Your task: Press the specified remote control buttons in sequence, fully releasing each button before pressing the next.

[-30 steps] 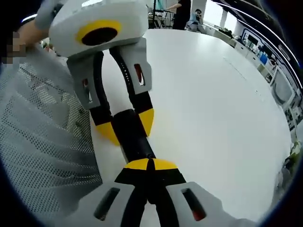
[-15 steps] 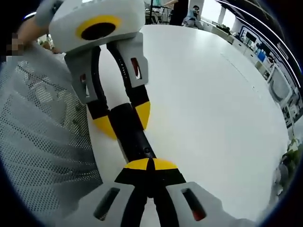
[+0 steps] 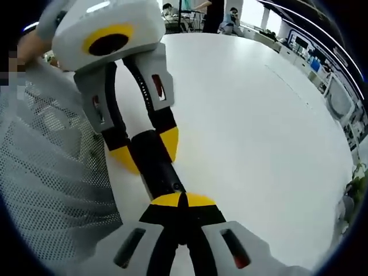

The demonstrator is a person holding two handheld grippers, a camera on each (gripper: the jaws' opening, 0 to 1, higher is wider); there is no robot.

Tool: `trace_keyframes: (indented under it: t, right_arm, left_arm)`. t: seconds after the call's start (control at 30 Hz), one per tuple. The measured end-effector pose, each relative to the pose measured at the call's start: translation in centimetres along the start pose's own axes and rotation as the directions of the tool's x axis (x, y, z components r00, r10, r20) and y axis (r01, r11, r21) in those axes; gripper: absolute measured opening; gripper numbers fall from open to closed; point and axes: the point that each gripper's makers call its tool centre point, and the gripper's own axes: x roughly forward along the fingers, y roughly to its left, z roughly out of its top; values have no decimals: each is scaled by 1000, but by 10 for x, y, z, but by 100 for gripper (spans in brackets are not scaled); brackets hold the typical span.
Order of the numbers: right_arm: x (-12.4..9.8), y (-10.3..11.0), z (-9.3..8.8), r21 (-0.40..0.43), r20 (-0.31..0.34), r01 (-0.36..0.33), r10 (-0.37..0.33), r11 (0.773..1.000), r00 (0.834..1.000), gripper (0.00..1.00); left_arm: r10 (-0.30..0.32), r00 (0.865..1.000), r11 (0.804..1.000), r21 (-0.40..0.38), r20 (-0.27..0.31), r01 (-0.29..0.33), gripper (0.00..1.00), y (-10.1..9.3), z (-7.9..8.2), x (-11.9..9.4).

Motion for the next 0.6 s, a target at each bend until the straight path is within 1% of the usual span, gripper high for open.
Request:
trace_keyframes:
  t: [0.1,0.17,0.27,0.6]
  right_arm:
    - [1,0,0,-15,-6,3,-3,1000,1000,0]
    - [1,-1,-1,-2,-10,-2,2,1000,1000,0]
    - [0,-1,-1,31,-10,-14,15,999,1000,0]
    - [0,-1,-2,74,8,-22,21,997,1000,0]
  left_arm:
    - [0,1000,1000,-9,7,0,25,0,0,0]
    - [2,1000,1000,-13,11,-2,25,0,0,0]
    - [3,1000,1000,-6,2,-3,25,-1,1,0]
    - [-1,1000,1000,2,0,1,25,-1,1,0]
